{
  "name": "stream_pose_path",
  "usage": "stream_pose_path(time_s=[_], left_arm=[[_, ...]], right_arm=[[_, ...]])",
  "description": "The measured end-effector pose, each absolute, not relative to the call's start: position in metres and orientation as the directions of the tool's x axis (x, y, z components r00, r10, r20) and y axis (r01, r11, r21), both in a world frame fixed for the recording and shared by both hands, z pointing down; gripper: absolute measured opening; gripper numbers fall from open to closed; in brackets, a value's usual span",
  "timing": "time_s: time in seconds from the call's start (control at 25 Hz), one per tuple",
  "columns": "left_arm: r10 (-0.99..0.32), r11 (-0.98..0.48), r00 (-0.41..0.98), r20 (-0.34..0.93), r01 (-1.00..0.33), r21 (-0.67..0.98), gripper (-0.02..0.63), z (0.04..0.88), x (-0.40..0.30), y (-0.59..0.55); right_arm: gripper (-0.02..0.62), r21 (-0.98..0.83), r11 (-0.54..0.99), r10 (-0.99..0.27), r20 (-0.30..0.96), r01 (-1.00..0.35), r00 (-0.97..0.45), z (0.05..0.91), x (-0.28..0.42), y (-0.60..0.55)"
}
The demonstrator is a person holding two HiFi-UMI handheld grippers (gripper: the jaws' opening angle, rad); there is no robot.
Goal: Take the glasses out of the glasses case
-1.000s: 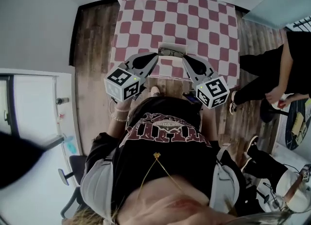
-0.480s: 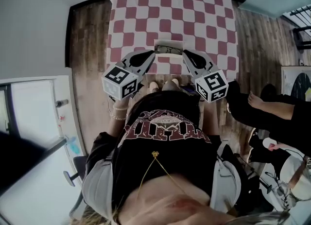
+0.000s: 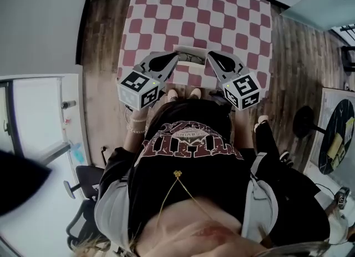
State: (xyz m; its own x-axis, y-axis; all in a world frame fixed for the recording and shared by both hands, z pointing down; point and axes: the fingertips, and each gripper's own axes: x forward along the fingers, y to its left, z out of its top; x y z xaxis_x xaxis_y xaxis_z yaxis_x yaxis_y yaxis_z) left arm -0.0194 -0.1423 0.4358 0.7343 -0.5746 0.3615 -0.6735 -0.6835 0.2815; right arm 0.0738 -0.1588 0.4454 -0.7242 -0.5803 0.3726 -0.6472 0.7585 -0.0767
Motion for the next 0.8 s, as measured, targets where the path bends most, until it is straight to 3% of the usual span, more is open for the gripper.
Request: stream_pose_path(time_s=[0.4,0.8], left_arm=[[-0.604,-0.64,0.691,0.397,-0.718,0.274,0.0,0.451,-0.017,-0.143],[-0.528,-0.715,0.758,0.383,-0.64,0.282,0.0,0.446,-0.021,-0.168]], right_arm=[[0.02,-0.076,0.804,-0.516,0.403,-0.589,-0.756,0.461,0.077,-0.161],[0.02,-0.097,0.747,-0.576,0.398,-0.657,-0.714,0.463,0.065,-0.172]])
